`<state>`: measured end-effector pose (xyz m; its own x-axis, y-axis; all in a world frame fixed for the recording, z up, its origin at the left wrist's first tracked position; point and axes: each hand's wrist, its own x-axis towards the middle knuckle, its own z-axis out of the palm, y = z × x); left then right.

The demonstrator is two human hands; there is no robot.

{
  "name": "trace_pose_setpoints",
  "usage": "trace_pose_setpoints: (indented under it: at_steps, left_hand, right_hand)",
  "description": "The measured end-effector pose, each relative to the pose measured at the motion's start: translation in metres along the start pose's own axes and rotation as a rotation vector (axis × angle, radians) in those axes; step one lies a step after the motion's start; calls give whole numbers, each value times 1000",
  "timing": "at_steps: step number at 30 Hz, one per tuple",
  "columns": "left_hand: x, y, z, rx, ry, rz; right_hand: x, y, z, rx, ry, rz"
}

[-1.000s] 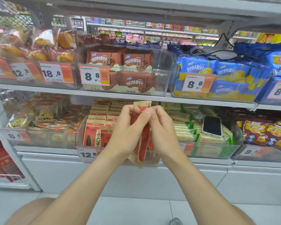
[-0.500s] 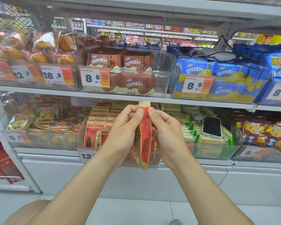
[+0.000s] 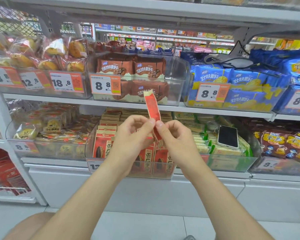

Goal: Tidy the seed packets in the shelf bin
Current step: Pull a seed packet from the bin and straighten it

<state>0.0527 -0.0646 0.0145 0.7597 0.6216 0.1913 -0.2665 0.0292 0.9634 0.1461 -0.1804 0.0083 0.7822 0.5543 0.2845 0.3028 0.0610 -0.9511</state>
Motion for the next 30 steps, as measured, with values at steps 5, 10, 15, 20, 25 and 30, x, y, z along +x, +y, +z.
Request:
trace_pose_setpoints:
  at_steps: [5, 10, 15, 20, 25, 30]
  left_hand:
    - [-9, -1, -8, 98, -30, 8]
    - [-10, -1, -16, 134, -134, -4]
    - [-9, -4, -22, 146, -111, 5]
    - [-9, -3, -24, 135, -116, 2]
    - [-9, 1, -22, 51, -90, -67]
    - [-6, 5, -25, -79, -75, -203]
  right_hand:
    - [-1, 7, 7, -37, -9, -27]
    - [0, 14, 12, -182, 7, -64]
    - [2, 14, 17, -129, -35, -9]
    - [2, 12, 20, -45, -13, 26]
    - [3, 15, 23, -132, 69, -25]
    - [0, 14, 21, -153, -27, 0]
